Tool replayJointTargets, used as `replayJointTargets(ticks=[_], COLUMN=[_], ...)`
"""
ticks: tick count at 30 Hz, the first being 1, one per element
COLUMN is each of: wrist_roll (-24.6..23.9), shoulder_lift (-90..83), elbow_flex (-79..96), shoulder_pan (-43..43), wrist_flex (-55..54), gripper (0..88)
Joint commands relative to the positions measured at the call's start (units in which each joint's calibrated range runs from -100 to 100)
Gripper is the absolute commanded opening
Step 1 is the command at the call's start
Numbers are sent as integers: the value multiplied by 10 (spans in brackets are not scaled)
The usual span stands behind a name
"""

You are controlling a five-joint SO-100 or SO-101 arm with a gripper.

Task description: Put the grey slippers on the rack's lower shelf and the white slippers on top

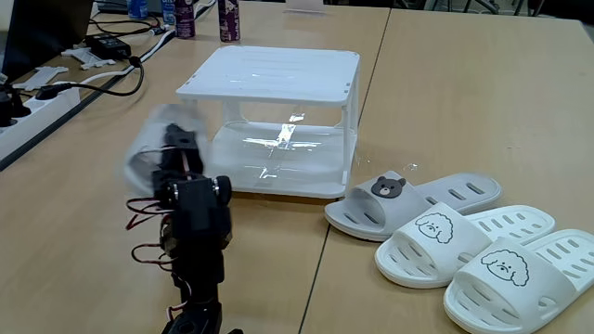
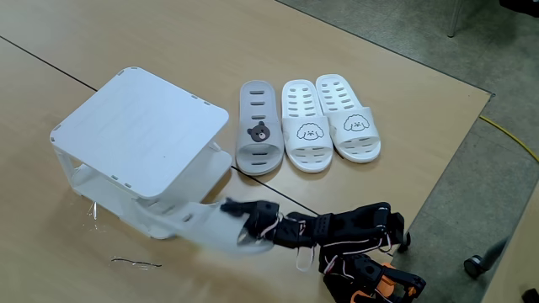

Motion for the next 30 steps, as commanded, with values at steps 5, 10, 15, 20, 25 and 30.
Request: replayJointTargets(ticks=[5, 10, 15, 20, 25, 30], wrist_roll=[4, 4, 4, 4, 4, 4], shoulder_lift=[97, 230, 395, 588, 731, 816], elbow_flex=[-79, -243, -423, -639, -829, -999], shoulder_pan=[90, 77, 47, 52, 66, 71], wrist_flex=[-7, -7, -6, -4, 1, 103], gripper=[8, 8, 8, 8, 8, 8])
